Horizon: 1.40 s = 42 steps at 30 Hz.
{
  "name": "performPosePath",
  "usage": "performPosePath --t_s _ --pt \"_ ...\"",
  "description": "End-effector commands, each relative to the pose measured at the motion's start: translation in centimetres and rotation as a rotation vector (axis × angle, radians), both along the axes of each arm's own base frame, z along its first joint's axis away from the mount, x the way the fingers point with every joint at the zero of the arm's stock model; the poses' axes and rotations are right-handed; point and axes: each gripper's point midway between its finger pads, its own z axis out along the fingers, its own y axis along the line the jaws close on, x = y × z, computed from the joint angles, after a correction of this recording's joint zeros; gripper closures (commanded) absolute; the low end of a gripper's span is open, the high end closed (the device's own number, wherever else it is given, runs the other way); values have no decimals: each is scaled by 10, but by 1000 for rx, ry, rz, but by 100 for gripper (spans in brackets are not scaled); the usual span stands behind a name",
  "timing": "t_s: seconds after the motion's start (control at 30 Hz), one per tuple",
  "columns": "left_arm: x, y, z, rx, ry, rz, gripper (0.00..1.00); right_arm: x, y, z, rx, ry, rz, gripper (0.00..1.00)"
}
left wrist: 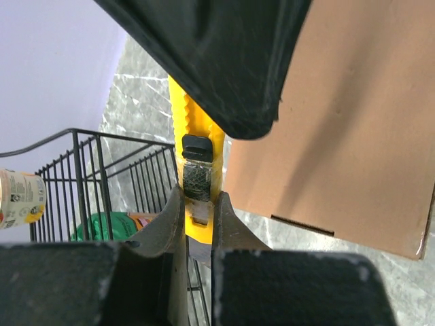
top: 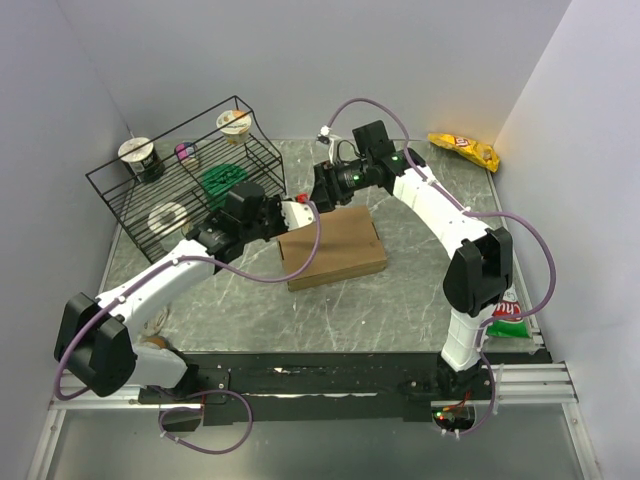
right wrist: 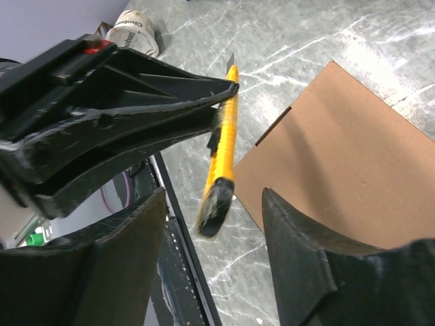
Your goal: Unpack the express box
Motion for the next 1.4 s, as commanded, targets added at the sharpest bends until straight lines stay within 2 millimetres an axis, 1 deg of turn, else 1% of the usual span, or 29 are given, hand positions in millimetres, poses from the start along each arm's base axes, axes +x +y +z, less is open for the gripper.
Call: performPosePath --t_s 0.0,0.2,0.33,0.43,0.47,0.57,0.6,0.63,0.67,0.7,0.73,0.77,0.8,0.83,0.87,0.9,0.93,0.97,1.0,1.03,1.07,1.1,1.13,1.17,1.2,1.27,1.3,1.33,1.37 --pt "-1 -13 33 -73 -43 -24 99 3 5 -5 7 -18 10 38" --pt "-8 -21 30 -73 -23 -56 99 5 6 1 16 -35 -5 39" --pt "-9 -25 26 -75 3 -70 99 7 6 1 17 -39 -8 43" --pt "-7 -27 30 -96 5 -62 99 7 7 -1 12 -39 -9 57" --pt "-7 -28 30 -98 4 -61 99 8 7 -4 9 -38 -4 73" --pt "-4 -28 32 -108 3 -49 99 8 5 -6 -3 -49 -2 100" --pt "-4 -29 33 -114 8 -44 99 8 4 -6 -12 -50 -8 100" --pt "-4 -29 34 -119 13 -45 93 7 -1 -4 -24 -76 3 100" --pt "-5 -29 33 -124 24 -40 67 8 -6 -2 -34 -125 24 100" --pt "-6 -27 36 -154 47 -14 54 9 -10 2 -40 -155 36 100" --pt "-11 -30 39 -195 85 -37 32 8 -23 7 -53 -175 39 100" --pt "-11 -24 45 -243 122 -39 25 11 -33 9 -75 -255 69 100" --pt "-21 -24 59 -320 186 -44 19 14 -42 12 -92 -300 77 100" --pt "-30 -28 69 -376 230 -91 11 6 -54 14 -124 -327 102 100" --pt "-27 -21 75 -414 252 -68 7 8 -62 15 -158 -469 183 100" --pt "-28 -20 83 -454 280 -53 5 2 -69 4 -190 -508 223 100" --pt "-32 -21 87 -471 304 -83 2 -3 -78 14 -219 -603 231 100" --pt "-29 -15 98 -480 294 -98 2 2 -81 15 -236 -714 263 100" --pt "-29 -16 98 -477 316 -123 1 -4 -87 1 -262 -727 284 100" --pt "-32 -14 95 -466 356 -129 1 -7 -90 10 -270 -801 294 100" --pt "-30 -14 111 -477 340 -159 2 -5 -90 14 -283 -839 284 100" --pt "-25 -16 110 -467 359 -160 2 -7 -90 15 -281 -849 287 100" --pt "-30 -15 107 -444 411 -165 4 -9 -89 21 -276 -871 287 100" --pt "-28 -19 125 -458 395 -194 6 -8 -89 28 -284 -894 284 100" --pt "-24 -23 121 -452 424 -197 8 -10 -84 34 -279 -915 293 100" --pt "-25 -25 122 -424 435 -236 15 -11 -78 42 -279 -952 301 100" --pt "-24 -29 114 -409 464 -258 17 -13 -73 51 -267 -975 313 100" --pt "-24 -30 112 -399 470 -273 23 -14 -71 57 -264 -994 323 100" --pt "-25 -29 118 -378 463 -295 26 -13 -68 67 -260 -1014 318 100"
